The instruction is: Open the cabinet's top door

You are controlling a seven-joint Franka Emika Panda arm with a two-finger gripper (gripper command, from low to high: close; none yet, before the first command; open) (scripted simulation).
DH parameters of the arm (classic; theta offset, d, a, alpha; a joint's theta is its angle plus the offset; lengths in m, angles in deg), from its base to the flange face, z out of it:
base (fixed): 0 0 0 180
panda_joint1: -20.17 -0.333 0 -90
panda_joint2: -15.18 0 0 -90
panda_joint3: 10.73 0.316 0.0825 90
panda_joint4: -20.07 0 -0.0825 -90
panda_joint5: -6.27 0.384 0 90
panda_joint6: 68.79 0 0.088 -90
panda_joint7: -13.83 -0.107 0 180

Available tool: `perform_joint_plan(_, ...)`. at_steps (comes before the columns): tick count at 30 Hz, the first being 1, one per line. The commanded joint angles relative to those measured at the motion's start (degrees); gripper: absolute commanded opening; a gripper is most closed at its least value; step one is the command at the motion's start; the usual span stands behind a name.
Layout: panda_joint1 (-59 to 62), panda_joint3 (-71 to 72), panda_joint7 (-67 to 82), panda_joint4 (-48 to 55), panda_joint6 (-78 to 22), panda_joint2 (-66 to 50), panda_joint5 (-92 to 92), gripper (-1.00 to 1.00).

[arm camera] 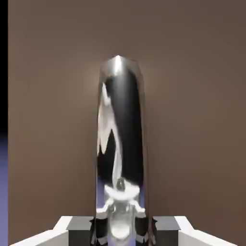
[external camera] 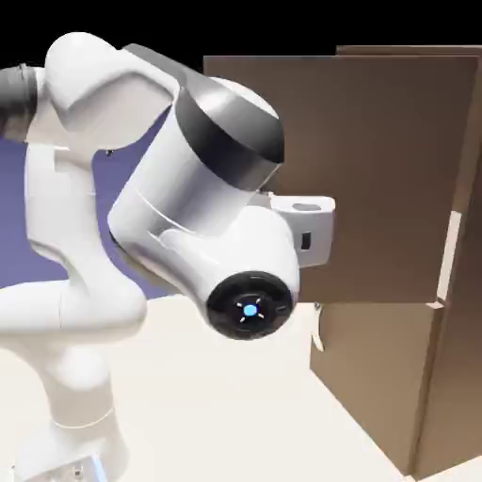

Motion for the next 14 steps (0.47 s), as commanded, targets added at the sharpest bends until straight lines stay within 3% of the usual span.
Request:
perform_joint_plan(1, -0.2, 0.4, 0.3, 2.0, -0.3, -2.1, -1.2, -1.00)
perform_joint_plan(13, -4.2, 4.3, -1.6, 25.6, -4.9, -25.0, -11.9, -1.00)
perform_joint_plan(14, -4.2, 4.3, -1.6, 25.6, -4.9, -25.0, -11.9, 1.00)
